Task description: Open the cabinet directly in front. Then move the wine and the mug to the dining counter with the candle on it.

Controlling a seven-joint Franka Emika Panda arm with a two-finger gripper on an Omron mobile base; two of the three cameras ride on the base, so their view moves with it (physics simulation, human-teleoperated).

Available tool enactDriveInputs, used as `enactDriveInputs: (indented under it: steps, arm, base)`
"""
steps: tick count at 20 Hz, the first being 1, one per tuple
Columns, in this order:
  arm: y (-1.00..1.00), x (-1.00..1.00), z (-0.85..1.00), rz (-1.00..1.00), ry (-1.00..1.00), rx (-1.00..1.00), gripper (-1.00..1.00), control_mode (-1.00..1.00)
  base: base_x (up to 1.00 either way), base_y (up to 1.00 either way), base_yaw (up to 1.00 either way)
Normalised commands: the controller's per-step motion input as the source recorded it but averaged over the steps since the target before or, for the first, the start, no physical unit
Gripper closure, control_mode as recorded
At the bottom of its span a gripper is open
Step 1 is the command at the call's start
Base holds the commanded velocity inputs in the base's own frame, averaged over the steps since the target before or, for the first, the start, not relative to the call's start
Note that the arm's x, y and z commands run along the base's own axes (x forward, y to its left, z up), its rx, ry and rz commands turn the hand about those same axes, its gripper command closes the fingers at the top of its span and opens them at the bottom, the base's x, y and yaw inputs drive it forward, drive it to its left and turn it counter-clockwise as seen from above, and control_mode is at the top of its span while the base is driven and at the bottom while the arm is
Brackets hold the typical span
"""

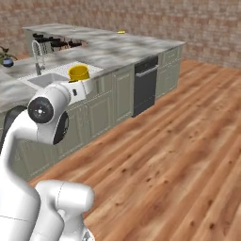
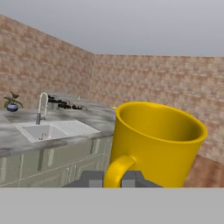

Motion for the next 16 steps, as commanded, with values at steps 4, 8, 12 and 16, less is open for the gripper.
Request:
enactDriveInputs:
  steps: [4,8,12,16]
  arm:
    - [0.0,0.0,0.0,0.0,0.0,0.0,1.0,1.0]
    - [0.0,0.0,0.0,0.0,0.0,0.0,1.0,1.0]
    - [0.0,0.0,0.0,0.0,0.0,0.0,1.0,1.0]
    - [0.0,0.0,0.0,0.0,0.0,0.0,1.0,1.0]
  base:
    - [1.0,-0.61,-0.13]
    - [1.0,-0.6,-0.17]
    - [1.0,-0.6,-0.16]
    - [1.0,-0.34,-0.06]
